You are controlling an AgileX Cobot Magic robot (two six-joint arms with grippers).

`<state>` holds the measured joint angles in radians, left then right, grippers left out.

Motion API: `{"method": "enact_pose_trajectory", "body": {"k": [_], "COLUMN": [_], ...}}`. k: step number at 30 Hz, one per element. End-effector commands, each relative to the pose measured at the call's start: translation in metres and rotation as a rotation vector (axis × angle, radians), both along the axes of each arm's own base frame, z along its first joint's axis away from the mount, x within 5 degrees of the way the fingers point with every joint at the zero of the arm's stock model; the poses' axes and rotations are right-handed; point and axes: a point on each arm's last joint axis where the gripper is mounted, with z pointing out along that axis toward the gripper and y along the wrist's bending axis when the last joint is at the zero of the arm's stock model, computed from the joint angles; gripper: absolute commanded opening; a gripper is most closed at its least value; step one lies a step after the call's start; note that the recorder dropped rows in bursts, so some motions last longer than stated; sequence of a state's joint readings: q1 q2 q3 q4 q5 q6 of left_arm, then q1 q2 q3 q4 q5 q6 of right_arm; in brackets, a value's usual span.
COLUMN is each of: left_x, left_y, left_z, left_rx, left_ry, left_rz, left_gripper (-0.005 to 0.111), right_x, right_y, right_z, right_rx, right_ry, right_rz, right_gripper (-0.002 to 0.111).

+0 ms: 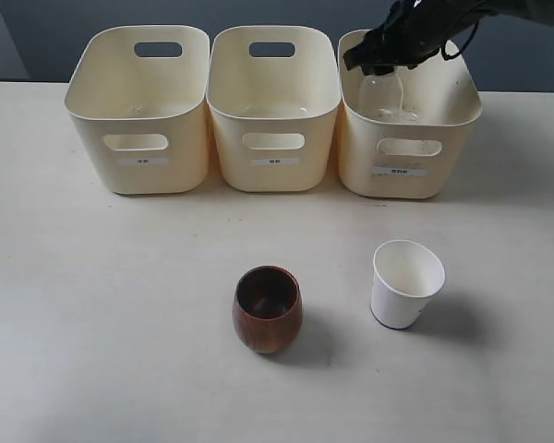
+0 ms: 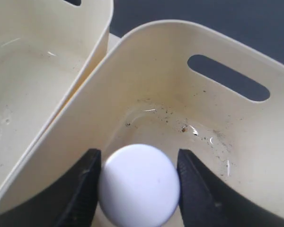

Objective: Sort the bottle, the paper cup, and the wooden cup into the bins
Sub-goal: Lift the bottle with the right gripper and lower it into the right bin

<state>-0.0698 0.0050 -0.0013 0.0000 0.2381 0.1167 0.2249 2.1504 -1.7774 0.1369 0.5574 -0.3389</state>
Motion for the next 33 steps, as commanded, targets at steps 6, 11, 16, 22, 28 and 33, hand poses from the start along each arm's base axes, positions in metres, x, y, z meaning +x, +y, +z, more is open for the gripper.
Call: {"method": "enact_pose_trajectory", "body": {"k": [6, 11, 16, 22, 28, 33], "left_x": [0.0, 0.0, 0.0, 0.0, 0.0, 0.0], "left_y": [0.0, 0.0, 0.0, 0.0, 0.0, 0.0], "left_z": [0.0, 0.0, 0.0, 0.0, 0.0, 0.0], "left_rx": [-0.009, -0.009, -0.009, -0.009, -0.009, -0.009], "left_ry": [-0.003, -0.003, -0.003, -0.003, -0.003, -0.003], "left_rz": [-0.004, -0.004, -0.004, -0.004, -0.004, -0.004], "left_gripper": [0.0, 0.0, 0.0, 0.0, 0.0, 0.0], "right_x": [0.004, 0.0, -0.01, -0.015, -0.017, -0.019], "right_y": [-0.003, -0.005, -0.009, -0.01, -0.01, -0.011], "right_z": [-0.007, -0.01, 0.011, 0.011, 0.009, 0.008], "right_rx": [0.034, -0.014, -0.043, -0.062, -0.068, -0.073], "right_ry": [0.018, 0.069, 0.085, 0.137, 0.163, 0.184], "right_rz": [-0.05, -0.042, -0.041, -0.029, -0.027, -0.025], "right_gripper": [-0.001, -0.001, -0.001, -0.001, 0.02, 0.043]}}
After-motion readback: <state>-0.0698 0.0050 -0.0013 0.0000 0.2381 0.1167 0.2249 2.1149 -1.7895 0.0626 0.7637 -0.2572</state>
